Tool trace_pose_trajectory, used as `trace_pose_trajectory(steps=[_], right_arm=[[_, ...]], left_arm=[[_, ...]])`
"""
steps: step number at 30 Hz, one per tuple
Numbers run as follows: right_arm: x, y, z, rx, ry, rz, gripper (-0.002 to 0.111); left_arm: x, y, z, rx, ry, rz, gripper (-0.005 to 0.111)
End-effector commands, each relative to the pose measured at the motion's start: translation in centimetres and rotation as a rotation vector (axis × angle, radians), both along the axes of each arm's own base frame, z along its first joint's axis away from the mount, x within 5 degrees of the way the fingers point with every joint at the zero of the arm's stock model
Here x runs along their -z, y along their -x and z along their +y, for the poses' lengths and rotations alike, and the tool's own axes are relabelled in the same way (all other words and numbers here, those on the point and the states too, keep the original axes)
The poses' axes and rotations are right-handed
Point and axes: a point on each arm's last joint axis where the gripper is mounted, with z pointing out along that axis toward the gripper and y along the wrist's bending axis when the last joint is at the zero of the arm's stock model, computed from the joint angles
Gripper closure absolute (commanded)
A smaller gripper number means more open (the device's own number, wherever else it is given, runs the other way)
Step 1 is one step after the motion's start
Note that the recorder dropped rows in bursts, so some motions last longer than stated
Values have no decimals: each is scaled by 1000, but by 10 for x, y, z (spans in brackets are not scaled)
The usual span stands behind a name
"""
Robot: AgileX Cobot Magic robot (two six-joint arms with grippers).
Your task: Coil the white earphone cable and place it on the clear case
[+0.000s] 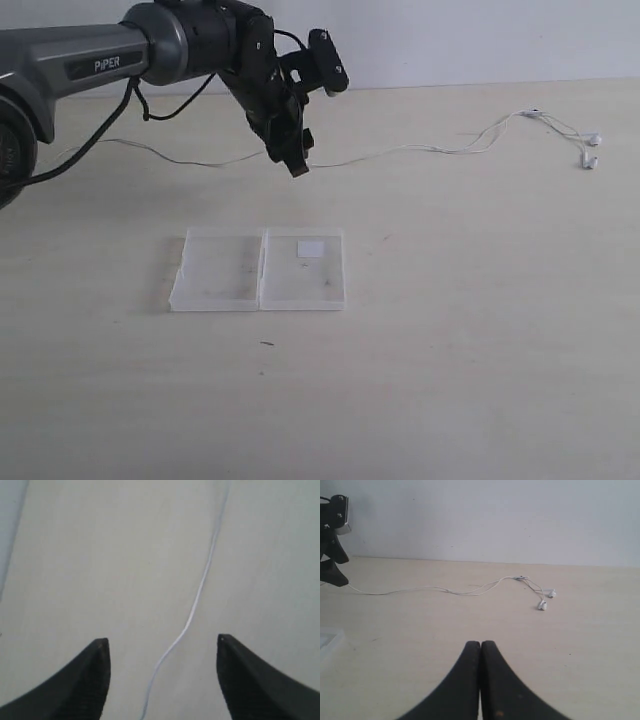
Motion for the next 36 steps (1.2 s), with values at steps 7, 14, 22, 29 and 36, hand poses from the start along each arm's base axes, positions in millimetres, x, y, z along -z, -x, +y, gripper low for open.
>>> trace_pose_trajectory(steps=[7, 14, 22, 29, 36], right_arm=[[1, 0, 0, 5, 3, -8, 108], [1, 0, 0, 5, 3, -8, 108], [1, 0, 0, 5, 3, -8, 108], [1, 0, 0, 5, 3, -8, 108], [1, 0, 0, 5, 3, -8, 108]], left_arm=[[30, 0, -7, 69, -102, -1, 47], [32, -4, -9, 78, -87, -43, 47], [36, -6, -7, 97, -131, -59, 47], [48, -6, -4, 127, -198, -54, 47], [56, -6, -3, 138, -219, -43, 67]])
